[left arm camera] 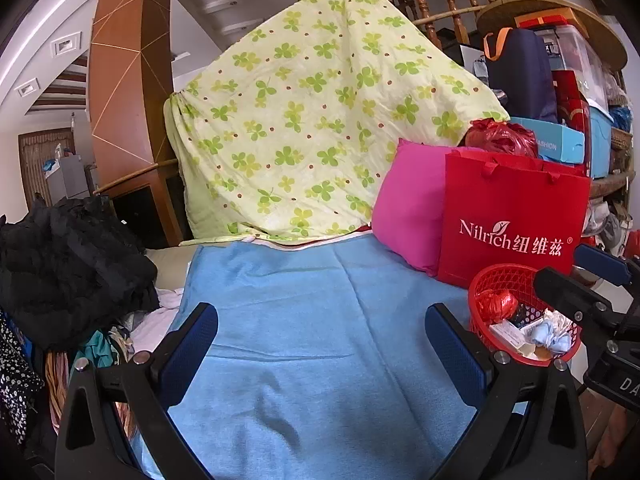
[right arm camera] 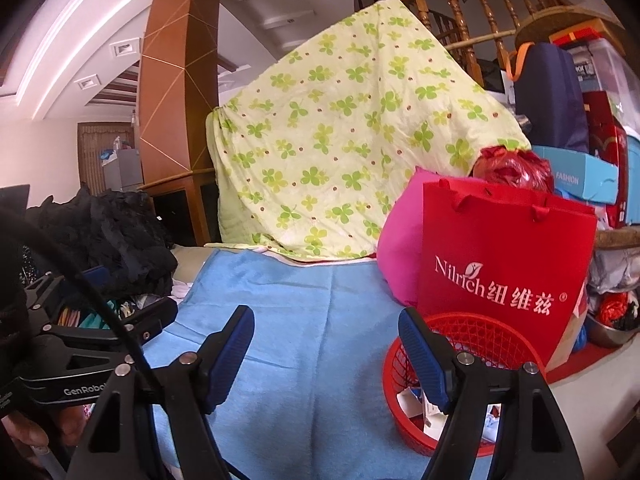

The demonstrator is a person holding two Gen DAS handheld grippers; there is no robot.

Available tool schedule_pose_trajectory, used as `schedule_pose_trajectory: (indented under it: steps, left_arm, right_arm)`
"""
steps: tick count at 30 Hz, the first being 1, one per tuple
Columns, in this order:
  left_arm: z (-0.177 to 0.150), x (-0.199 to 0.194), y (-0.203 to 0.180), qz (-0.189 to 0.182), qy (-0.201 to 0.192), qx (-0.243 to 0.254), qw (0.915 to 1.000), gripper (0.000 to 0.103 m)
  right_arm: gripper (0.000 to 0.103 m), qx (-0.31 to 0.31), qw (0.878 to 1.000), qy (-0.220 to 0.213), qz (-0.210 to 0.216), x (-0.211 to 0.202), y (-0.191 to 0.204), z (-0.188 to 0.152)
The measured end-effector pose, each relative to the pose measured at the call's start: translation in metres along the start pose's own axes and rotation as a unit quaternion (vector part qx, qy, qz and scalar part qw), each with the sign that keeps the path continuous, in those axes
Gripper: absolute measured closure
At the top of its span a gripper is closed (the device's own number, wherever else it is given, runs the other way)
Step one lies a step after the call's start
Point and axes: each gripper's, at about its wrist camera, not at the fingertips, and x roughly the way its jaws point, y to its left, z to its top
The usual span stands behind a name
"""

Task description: Collect trash

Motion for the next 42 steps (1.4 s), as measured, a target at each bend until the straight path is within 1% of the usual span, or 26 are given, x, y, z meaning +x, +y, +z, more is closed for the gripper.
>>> schedule_pose_trajectory:
  steps: [7,24,35,42]
  left_arm:
    - [0.001,-0.011,0.004,0.002,-0.013,0.000,0.9999,0.000]
    - [0.000,-0.019,0.002,0.006,-0.018,0.003,0.9998,0.000]
    - [0.003,-0.022,-0.003,-0.012,-0.001,0.013,0.9998,0.000]
    - [0.005,-0.020,-0.005,-0.017,0.005,0.019,0.9997,0.000]
  right_arm:
    - [0.025,-0.015,1.000,-0.009,-0.004,-0.007,0.010,0.003]
    - [0.025,-0.033,0.999,-0.007,-0.011,-0.009,0.017,0.002]
    - [0.025,-0.003,1.000,0.017,-0.025,-0.002,0.002,0.001]
    - [0.025,0.012,0.999,0.016,-0.030,-0.007,-0.009,0.005]
